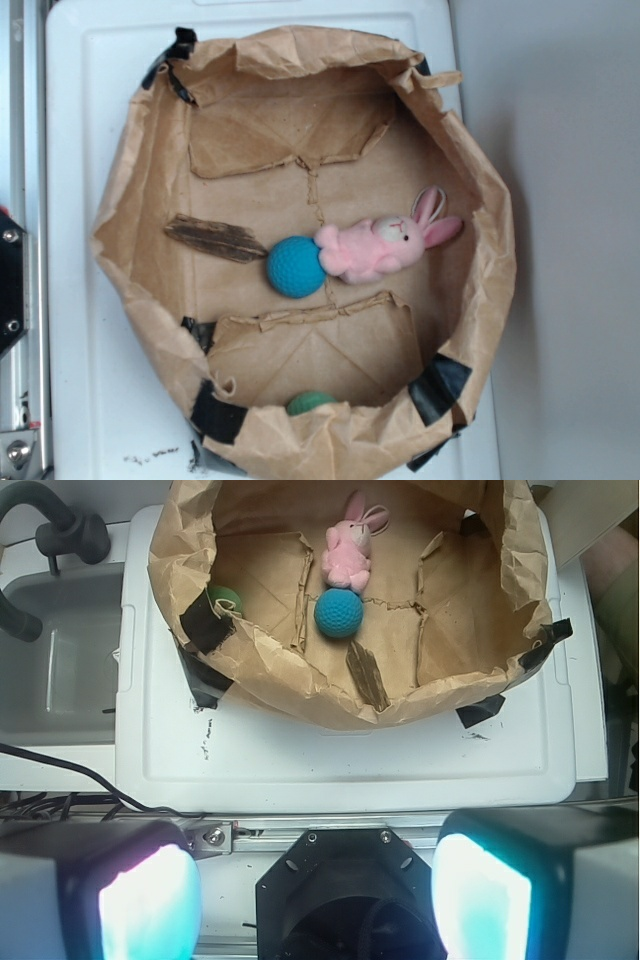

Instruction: Grab the blue ball.

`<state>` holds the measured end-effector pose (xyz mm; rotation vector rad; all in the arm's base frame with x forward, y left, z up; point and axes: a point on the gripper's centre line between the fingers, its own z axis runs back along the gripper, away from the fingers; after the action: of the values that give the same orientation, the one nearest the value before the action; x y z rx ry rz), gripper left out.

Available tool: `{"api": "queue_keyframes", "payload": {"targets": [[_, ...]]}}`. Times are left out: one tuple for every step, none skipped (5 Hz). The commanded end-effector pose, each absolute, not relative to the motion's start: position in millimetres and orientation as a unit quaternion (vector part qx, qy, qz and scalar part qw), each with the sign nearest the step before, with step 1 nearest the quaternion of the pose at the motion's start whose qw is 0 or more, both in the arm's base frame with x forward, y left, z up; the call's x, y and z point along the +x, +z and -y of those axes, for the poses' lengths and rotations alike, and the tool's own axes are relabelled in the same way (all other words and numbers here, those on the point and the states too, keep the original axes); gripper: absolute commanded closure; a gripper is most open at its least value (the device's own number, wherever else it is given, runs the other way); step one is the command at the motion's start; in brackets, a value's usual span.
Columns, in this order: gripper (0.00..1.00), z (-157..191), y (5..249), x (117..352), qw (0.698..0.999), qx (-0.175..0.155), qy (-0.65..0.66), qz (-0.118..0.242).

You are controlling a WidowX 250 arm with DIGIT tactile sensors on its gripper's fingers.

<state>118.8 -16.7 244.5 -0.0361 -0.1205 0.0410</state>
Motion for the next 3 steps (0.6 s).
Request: {"api": "queue_keyframes", "payload": {"targets": [[0.00,17,244,119,0.998,-0.018,0.021,0.060],[0.00,34,233,159,0.997,-0.022,0.028,0.068],[0.00,31,215,195,0.995,-0.030,0.049,0.085]]}}
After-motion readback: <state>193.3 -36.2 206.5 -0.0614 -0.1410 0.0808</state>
